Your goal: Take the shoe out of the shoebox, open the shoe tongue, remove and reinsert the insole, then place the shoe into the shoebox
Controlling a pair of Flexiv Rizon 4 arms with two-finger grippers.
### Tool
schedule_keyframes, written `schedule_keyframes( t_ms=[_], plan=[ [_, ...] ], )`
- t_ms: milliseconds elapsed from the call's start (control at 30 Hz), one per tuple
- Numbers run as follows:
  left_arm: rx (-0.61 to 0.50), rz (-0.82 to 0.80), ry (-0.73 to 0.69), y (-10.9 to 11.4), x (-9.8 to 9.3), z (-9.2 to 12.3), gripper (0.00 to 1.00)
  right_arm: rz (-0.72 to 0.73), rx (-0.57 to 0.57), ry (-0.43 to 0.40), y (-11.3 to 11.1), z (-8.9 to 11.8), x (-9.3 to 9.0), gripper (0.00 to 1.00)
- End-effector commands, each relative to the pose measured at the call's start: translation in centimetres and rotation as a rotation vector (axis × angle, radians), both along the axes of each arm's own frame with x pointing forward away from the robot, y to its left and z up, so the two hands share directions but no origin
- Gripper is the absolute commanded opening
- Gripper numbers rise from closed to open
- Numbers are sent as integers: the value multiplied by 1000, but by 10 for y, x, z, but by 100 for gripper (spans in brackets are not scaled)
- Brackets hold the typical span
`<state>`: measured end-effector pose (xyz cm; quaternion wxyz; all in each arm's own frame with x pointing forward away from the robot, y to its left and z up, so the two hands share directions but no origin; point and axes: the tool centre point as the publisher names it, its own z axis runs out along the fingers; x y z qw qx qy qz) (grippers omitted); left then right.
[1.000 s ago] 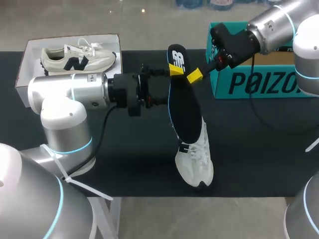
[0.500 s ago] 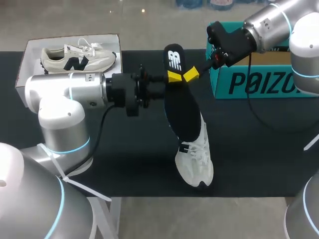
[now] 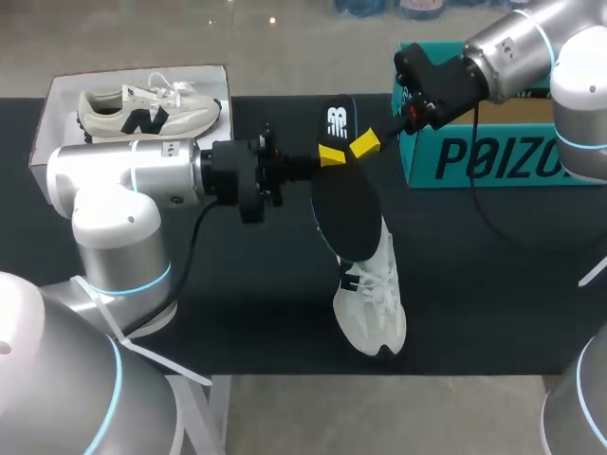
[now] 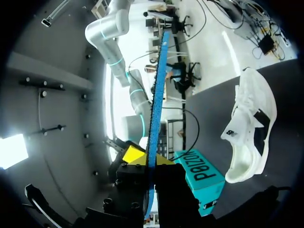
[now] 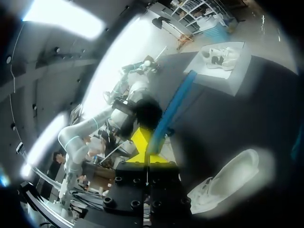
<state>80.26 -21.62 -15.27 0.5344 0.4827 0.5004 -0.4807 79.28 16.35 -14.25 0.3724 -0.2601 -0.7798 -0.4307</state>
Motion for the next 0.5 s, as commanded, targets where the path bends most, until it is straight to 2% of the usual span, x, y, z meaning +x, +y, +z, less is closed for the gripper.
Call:
schedule_keyframes(
  t_ms=[33,67,100,133,167,500],
  plan=[
    [-2,0,-1,-2,0,0,0,-7,4,3,0,-1,-1,0],
    [-3,0,0,-2,0,0,0,-17,0,5,-1,-1,-2,0],
    [-5,0,0,-2,0,0,0,-24,-8,7,-2,-1,-2,33],
    [-6,0,0,-2,0,1,0,-28,-8,7,-3,-1,-2,76],
    [-10,0,1,-1,0,1,0,-35,-7,7,-5,-1,-2,100],
    [-74,-42,55,6,2,3,0,-81,-28,-28,-38,2,-2,100]
  ],
)
